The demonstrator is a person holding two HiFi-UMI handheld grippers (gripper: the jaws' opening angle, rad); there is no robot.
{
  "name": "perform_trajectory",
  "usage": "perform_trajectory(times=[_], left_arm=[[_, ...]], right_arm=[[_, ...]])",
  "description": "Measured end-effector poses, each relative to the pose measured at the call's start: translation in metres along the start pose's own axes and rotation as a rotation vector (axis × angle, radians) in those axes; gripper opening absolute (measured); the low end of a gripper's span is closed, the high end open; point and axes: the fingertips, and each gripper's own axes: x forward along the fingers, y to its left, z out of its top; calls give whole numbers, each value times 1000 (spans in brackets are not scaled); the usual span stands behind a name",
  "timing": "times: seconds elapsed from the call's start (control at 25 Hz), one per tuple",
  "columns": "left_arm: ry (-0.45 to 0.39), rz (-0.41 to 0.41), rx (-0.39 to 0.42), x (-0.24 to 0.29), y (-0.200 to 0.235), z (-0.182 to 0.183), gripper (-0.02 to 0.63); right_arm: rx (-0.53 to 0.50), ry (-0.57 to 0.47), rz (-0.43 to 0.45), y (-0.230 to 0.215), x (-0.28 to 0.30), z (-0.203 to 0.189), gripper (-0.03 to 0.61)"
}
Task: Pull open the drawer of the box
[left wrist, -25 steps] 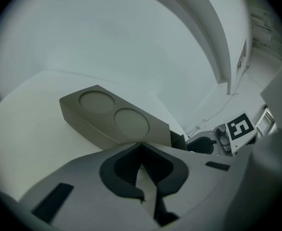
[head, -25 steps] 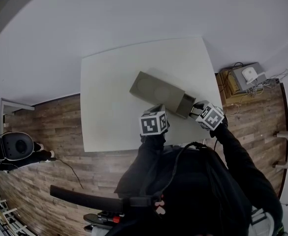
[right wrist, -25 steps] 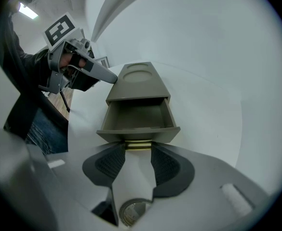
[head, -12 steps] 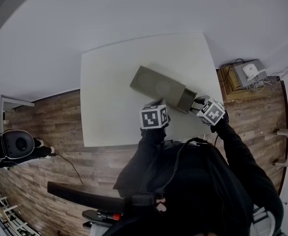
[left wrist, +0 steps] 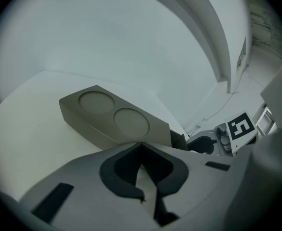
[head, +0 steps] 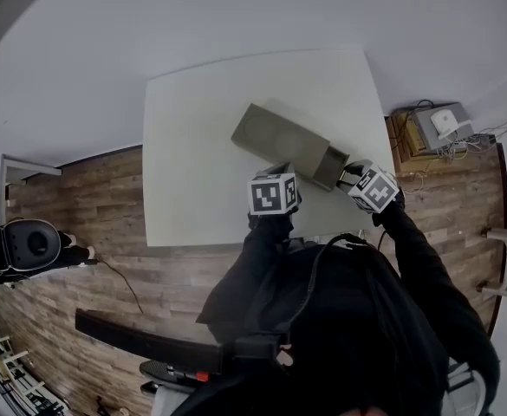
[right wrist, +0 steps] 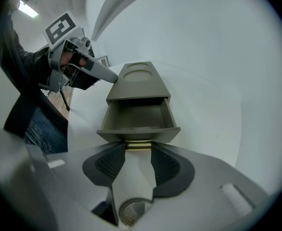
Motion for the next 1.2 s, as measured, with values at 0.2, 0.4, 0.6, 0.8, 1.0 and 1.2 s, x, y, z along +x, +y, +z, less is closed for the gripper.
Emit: perform_trajectory(times=[0.2,0.4,0.6,0.8,1.0,1.2], left_arm=[[4,-2,-3,2,0,-1,-6],[0,4,-4,1,0,-2,-5],[-1,9,-4,1,-1,-1,-6],[1,6,-8,2,-2,-3,-6],[-3,1,-15,3,0,-2,-5],[4,-3,-19,5,0,-5,-6]], right_arm=[[1,1,0,-1,0,-2,163],[5,4,-1,1,-3,-9,163],[1,-1,-2,-1,-5,-11,163],[5,2,-3,0,-8,-14,163],[4,5,-2,-1,-7,-14,163],[8,5,2,0,-7,-16,163]])
